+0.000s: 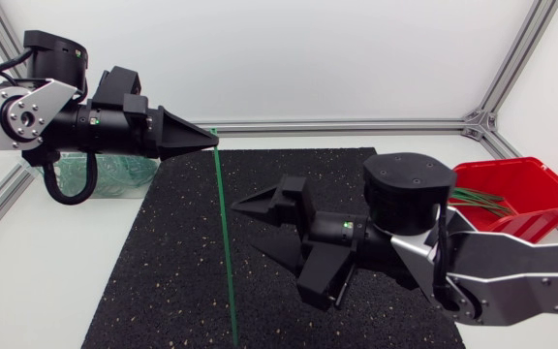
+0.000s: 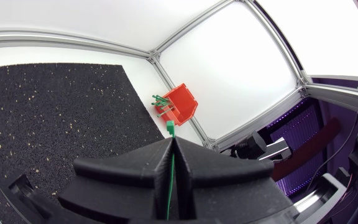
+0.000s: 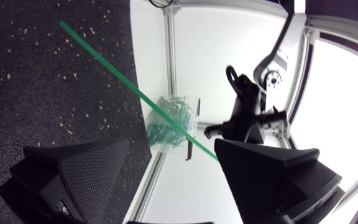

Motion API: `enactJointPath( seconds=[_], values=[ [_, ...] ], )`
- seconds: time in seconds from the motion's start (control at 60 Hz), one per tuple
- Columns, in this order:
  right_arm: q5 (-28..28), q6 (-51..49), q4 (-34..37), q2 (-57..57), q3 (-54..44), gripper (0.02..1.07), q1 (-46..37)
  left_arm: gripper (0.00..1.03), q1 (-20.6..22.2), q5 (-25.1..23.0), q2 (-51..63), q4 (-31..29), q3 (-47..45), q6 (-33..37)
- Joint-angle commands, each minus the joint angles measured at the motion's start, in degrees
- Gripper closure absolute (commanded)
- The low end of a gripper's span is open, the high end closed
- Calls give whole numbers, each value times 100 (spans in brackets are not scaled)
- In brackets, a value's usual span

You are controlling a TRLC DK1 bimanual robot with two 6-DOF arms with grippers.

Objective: Take a green cable tie from the red box, thread the tail through the head to close it, then place it in the transparent bin on the left.

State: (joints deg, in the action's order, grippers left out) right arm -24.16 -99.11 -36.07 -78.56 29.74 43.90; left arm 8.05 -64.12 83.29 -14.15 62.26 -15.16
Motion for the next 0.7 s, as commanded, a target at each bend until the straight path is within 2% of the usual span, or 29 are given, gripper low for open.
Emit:
enactJointPath(
  seconds=[0.0, 0.1, 0.183, 0.4, 0.483, 0.617, 0.683],
  values=[
    [-124, -601, 74, -62, -188, 12, 172, 99, 38, -83, 179, -105, 146, 74],
    [-256, -601, 83, -98, -267, 18, 347, 99, 3, -162, 214, -158, 155, 83],
    [-405, -609, 74, -98, -363, 31, 488, 99, -23, -171, 258, -176, 146, 83],
    [-343, -715, -189, -423, -618, 32, 866, 99, -67, -303, 373, -255, 155, 92],
    [-343, -829, -339, -572, -741, 43, 954, 99, -67, -312, 381, -255, 155, 92],
    [-361, -829, -356, -563, -829, 50, 1050, 99, -76, -312, 399, -255, 164, 92],
    [-361, -829, -365, -555, -882, 60, 1130, 99, -76, -312, 417, -255, 155, 101]
  ],
)
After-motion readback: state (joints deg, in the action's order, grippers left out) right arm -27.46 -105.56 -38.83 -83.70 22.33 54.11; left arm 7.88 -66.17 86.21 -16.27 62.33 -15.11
